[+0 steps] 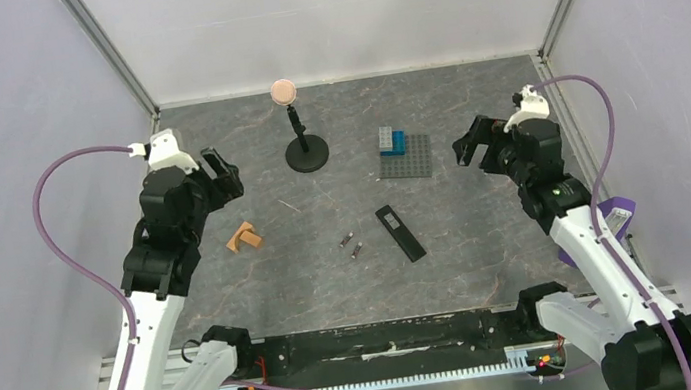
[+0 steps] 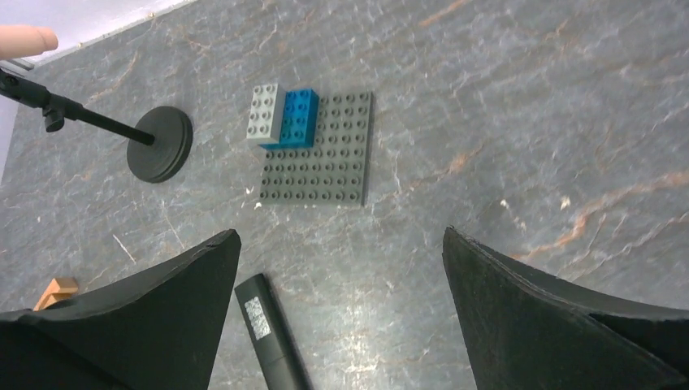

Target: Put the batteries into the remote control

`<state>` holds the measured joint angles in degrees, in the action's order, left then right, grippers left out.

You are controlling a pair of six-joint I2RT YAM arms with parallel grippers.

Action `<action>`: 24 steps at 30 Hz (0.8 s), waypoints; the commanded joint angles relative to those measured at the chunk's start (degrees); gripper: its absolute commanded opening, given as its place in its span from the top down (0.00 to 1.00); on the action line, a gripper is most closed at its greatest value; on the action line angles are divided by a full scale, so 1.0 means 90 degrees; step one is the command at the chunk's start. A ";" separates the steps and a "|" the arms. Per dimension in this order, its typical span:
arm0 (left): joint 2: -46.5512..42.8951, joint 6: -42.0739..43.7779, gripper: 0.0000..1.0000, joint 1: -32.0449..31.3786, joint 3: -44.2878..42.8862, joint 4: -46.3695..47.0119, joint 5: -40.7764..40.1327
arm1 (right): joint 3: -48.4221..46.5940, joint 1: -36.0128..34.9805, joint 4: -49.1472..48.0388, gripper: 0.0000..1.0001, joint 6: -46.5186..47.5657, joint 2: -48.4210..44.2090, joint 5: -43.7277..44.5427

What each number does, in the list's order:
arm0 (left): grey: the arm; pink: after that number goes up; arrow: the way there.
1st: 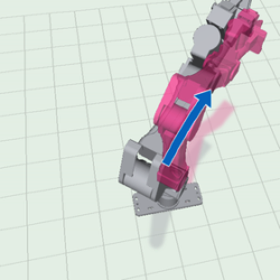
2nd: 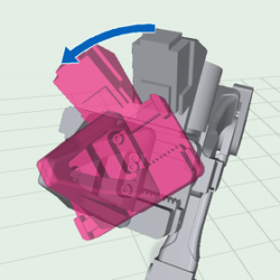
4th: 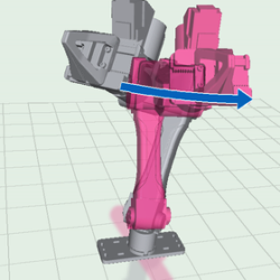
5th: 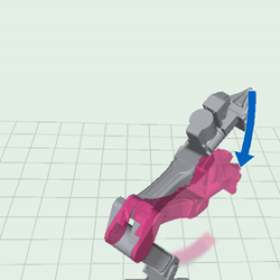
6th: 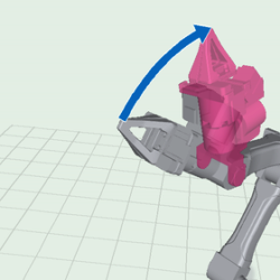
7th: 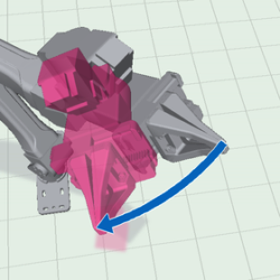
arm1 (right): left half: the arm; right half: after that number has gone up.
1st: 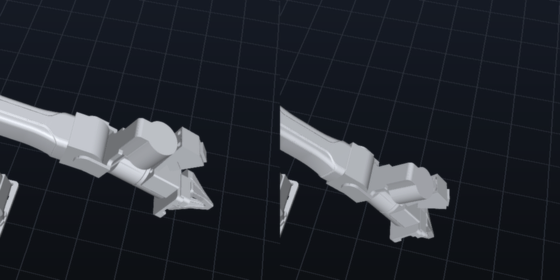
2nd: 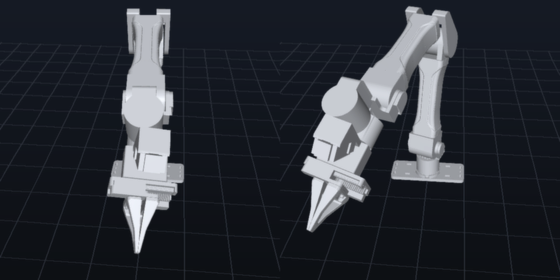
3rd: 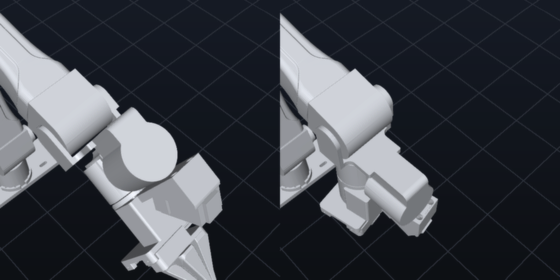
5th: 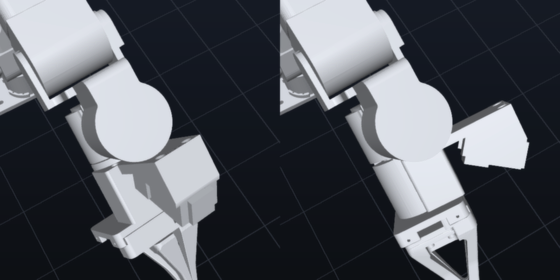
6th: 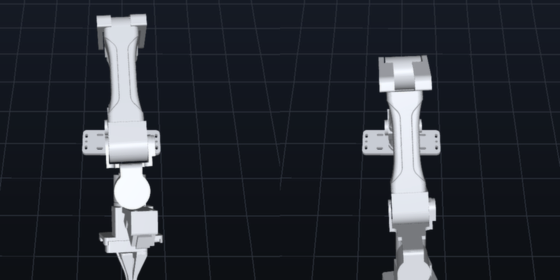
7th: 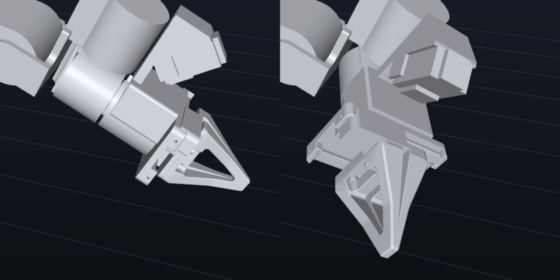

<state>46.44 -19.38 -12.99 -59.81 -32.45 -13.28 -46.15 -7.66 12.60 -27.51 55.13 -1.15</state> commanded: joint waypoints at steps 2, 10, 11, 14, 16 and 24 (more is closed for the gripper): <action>-0.0353 -0.0387 0.17 0.0008 0.0087 0.0144 -0.0117 | 0.0540 -0.0007 -0.0561 0.02 -0.0700 -0.0412 -0.0313; -0.1049 -0.0331 0.17 0.0008 0.0782 0.0552 0.0466 | 0.0821 -0.0188 -0.0626 0.02 -0.0280 -0.0175 -0.1480; -0.1112 -0.0284 0.17 0.0003 0.0864 0.0613 0.0689 | 0.0869 -0.0322 -0.0645 0.02 -0.0192 -0.0161 -0.1494; -0.1146 -0.0247 0.18 0.0007 0.0995 0.0652 0.1403 | 0.0972 -0.0890 -0.0677 0.02 0.0005 -0.0044 -0.1341; -0.1047 -0.0301 0.19 0.0008 0.1071 0.0646 0.1803 | 0.0961 -0.1287 -0.0638 0.02 0.0111 0.0118 -0.1209; -0.0488 -0.0133 0.23 0.0008 0.1101 0.0422 0.2908 | 0.0720 -0.2972 -0.0251 0.02 0.0521 0.1193 -0.0082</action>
<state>40.36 -20.97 -12.99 -49.80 -29.08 6.31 -37.63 -29.34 9.21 -25.65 61.82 -7.73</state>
